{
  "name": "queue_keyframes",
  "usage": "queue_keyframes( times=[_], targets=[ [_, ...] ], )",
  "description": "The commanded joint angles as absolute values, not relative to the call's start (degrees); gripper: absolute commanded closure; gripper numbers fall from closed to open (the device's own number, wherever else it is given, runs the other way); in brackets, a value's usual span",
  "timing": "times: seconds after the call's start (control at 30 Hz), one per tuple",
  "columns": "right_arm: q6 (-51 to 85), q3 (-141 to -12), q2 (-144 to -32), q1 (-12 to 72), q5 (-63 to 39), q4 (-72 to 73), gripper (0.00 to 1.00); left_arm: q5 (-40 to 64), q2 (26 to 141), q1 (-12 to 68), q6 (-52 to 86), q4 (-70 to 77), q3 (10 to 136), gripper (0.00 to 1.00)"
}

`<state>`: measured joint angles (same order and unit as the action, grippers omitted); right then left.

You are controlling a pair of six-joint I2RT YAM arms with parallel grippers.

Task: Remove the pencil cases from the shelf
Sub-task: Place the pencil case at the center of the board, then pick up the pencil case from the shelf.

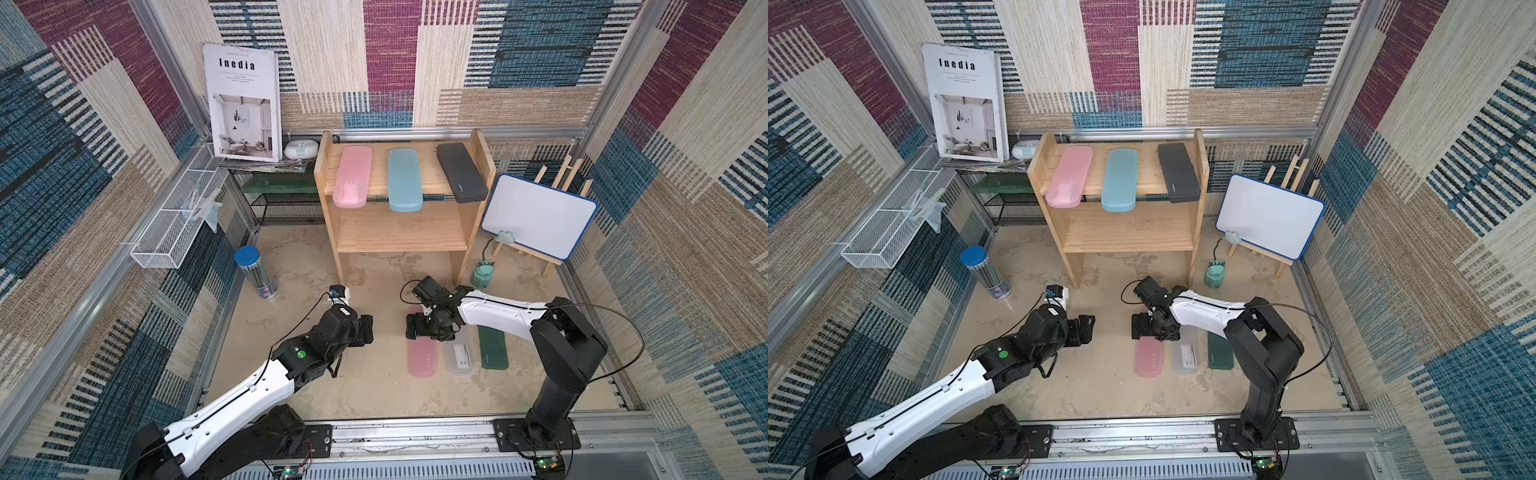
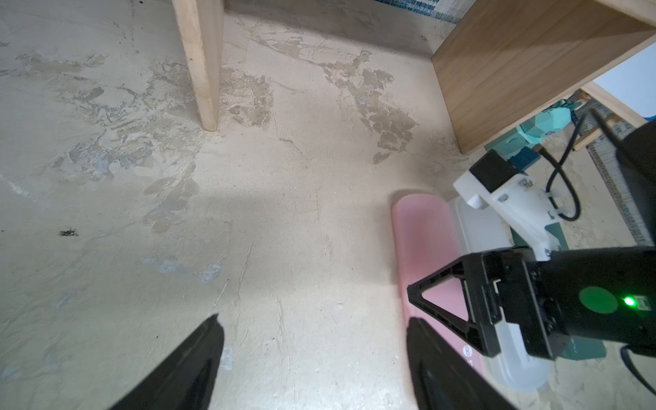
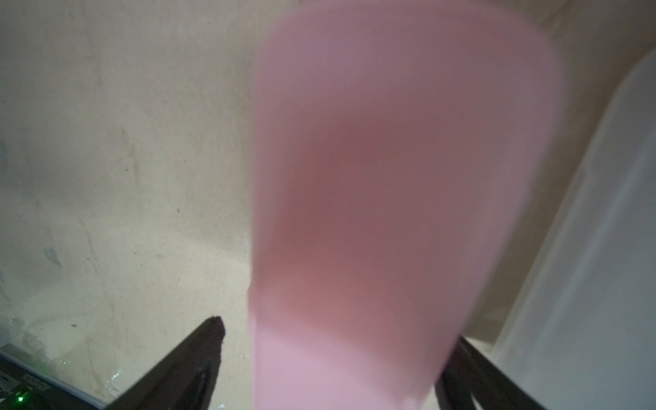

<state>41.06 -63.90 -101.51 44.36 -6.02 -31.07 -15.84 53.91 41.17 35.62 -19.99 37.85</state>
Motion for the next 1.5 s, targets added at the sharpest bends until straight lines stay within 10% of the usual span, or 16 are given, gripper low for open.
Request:
queue_keyframes(
  times=[0.0,0.6,1.47],
  targets=[
    [40.8,-65.1,-101.6,44.5,-4.2,-32.1,0.01,-15.8,53.7,40.9,35.4,-21.2,39.0,0.15],
    [39.1,-56.1,-70.2,46.0,11.4,-23.3,0.01,6.9,41.9,29.3,41.8,-7.2,52.7,0.04],
    [34.5,-59.1,-71.3,45.8,15.6,-26.9,0.01,13.2,64.4,13.1,67.4,21.9,64.4,0.04]
  ],
)
